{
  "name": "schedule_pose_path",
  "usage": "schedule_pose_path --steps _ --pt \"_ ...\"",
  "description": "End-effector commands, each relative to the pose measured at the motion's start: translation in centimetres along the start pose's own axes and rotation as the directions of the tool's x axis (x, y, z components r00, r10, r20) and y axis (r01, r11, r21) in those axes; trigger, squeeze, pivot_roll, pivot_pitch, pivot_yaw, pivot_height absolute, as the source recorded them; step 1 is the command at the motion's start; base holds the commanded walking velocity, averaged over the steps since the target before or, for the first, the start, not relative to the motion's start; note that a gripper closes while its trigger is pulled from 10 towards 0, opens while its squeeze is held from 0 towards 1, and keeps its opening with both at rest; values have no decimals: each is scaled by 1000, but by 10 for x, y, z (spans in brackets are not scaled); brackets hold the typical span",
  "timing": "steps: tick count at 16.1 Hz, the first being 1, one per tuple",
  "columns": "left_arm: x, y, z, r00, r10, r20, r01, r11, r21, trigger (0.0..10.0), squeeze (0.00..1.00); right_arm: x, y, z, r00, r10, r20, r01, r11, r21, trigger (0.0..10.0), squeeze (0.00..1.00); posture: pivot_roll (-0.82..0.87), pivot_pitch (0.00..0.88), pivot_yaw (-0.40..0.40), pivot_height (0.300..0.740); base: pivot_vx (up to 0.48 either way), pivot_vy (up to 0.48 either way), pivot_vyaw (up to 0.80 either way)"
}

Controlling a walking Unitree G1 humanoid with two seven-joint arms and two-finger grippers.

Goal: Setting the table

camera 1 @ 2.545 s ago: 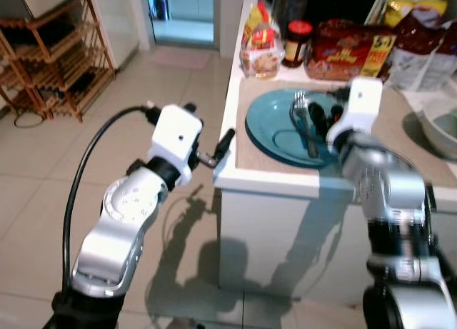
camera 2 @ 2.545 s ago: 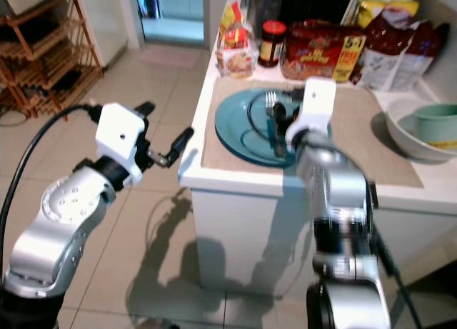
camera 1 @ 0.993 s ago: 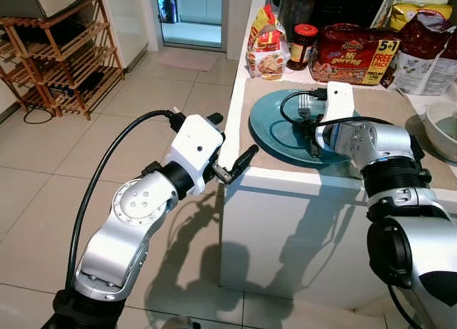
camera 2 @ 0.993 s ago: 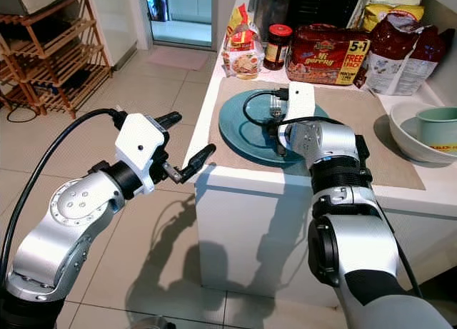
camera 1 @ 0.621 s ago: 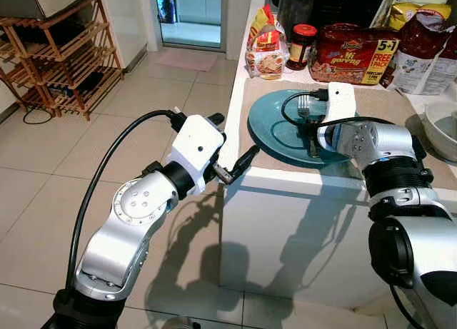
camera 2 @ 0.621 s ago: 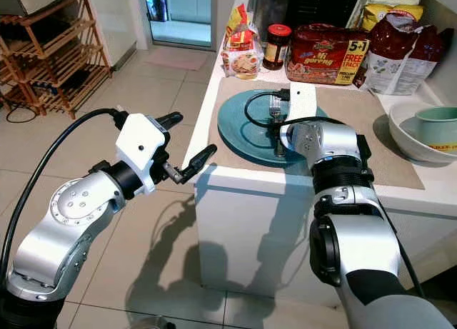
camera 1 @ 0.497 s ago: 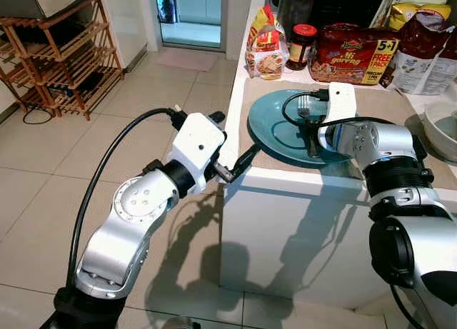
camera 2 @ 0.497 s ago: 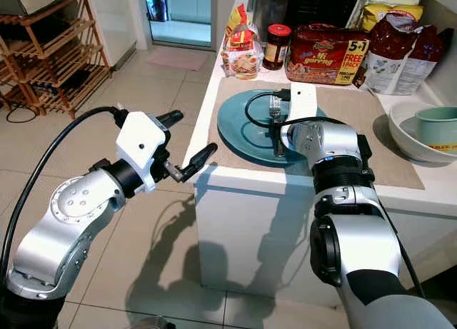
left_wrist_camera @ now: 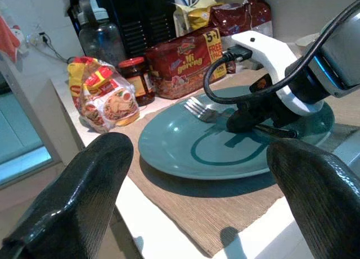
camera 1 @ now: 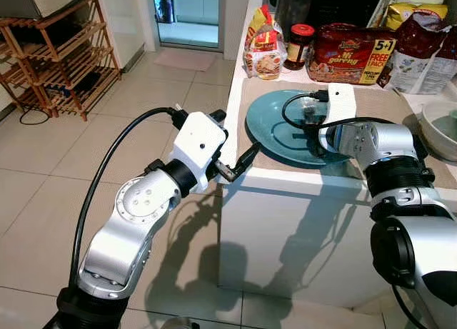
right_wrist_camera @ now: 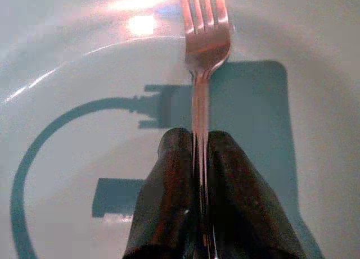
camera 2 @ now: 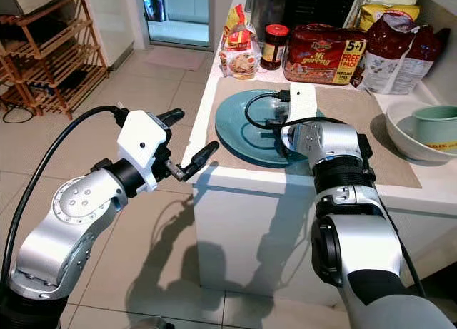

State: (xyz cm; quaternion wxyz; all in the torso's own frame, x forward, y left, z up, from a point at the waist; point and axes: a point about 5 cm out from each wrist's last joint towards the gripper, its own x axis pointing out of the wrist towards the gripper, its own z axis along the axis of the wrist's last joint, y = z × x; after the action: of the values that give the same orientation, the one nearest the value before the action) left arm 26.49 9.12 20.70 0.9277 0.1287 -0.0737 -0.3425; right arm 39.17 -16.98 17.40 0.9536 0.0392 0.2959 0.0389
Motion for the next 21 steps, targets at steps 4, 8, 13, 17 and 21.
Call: schedule_pose_path --steps 4,8,13,17,21 --pt "2 -2 -3 1000 -6 -6 6 1000 -9 10000 0 2 -8 -18 998 -16 -64 17 1000 15 0 0 67 0 -17 740 0 0 0" --pt "2 2 -3 1000 24 -5 -24 1000 -3 10000 0 -1 -6 -13 1000 -19 -23 19 1000 18 0 0 79 0 -20 740 0 0 0" --pt "-1 43 -4 946 325 -1 -325 946 -12 10000 0 -44 3 18 966 -30 257 19 999 43 0 0 121 0 -11 740 0 0 0" --pt "-6 43 -5 934 356 4 -356 934 -12 10000 0 -76 11 4 907 -38 419 10 998 70 0 0 120 0 -12 740 0 0 0" --pt "-4 46 -2 920 391 21 -390 920 -28 10000 0 -101 28 6 780 85 620 -97 995 -15 10000 0 110 0 -7 740 0 0 0"
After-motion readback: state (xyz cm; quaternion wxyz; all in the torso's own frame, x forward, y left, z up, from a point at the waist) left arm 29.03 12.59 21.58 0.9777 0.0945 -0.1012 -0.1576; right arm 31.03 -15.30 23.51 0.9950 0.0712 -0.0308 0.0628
